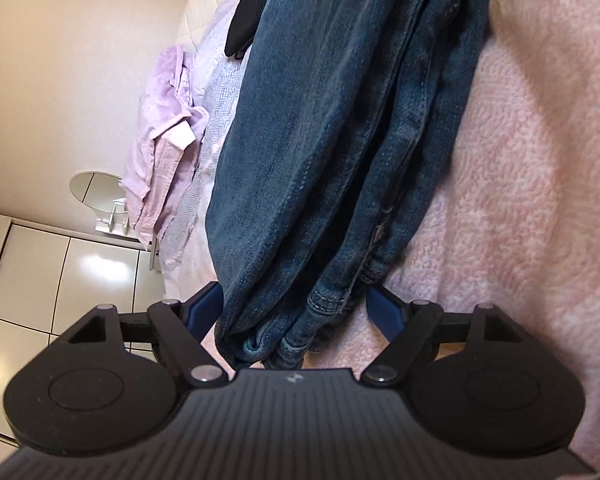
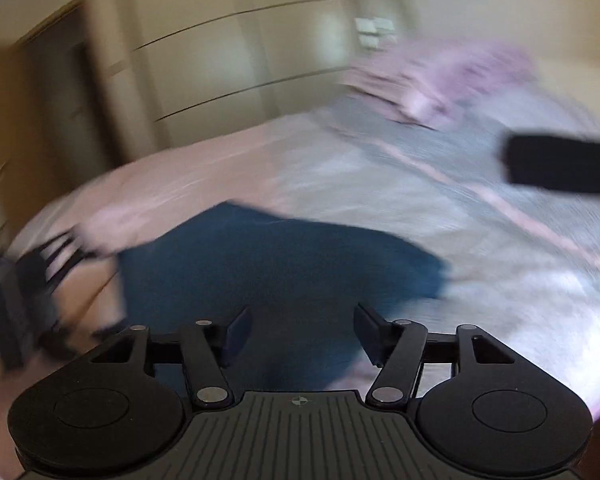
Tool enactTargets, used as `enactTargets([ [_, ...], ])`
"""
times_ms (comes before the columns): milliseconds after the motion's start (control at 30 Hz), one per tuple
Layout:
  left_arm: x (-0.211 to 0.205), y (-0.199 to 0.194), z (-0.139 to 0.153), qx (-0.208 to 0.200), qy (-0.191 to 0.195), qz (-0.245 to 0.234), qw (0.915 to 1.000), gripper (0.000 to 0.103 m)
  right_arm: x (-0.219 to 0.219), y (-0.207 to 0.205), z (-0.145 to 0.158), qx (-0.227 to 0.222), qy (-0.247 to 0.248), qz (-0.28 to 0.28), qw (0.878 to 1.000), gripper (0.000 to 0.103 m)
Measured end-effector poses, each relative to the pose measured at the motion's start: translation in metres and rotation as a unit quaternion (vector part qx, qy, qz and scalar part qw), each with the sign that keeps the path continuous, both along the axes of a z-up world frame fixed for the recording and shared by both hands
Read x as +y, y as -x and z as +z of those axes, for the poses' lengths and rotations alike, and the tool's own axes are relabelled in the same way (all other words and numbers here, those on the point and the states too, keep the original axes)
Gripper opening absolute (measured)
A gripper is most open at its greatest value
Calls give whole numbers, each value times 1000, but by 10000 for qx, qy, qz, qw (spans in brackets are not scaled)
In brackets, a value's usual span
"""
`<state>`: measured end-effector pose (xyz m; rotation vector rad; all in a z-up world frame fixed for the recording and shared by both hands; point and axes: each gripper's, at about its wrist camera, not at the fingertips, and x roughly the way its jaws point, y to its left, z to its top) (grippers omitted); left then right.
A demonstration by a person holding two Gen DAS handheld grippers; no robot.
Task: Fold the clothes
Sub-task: 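Open both grippers and pull back from the folded jeans, then grasp the jeans edge with both grippers, lift and flip it onto the bed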
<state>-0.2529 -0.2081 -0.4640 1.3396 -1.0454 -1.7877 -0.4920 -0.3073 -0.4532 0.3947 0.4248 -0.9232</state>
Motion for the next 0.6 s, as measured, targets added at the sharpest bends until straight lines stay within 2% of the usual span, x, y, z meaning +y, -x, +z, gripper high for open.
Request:
enactTargets([
  [67,-1,-1,1,46,-43,40,10000,77,26,-37,-7,745,375,764,9936,62],
  [133,1,-2,2,80,-23,109,9999,76,45,-74,-23,1606,737,1323,9753,62],
  [233,6,-4,3,150,30,216,9996,76,56,-113,-51,2706,1298,1665,9392,62],
  [333,15,-5,4,193,70,196,9996,76,59,-135,-76,3677,1762,1889,8934,62],
  [367,17,-5,4,201,83,180,9996,76,59,-137,-80,3898,1846,1950,8809,62],
  [467,27,-4,5,174,161,73,9997,78,60,-136,-84,4359,1978,2059,8535,62],
  [500,29,-3,4,135,221,-1,9997,80,60,-134,-83,4399,2005,2056,8509,62],
  [533,31,-1,3,89,266,-76,9996,81,59,-129,-78,4286,2028,2024,8569,51],
  [600,34,4,1,-6,354,-221,9991,82,59,-119,-69,4034,2044,2028,8685,36],
])
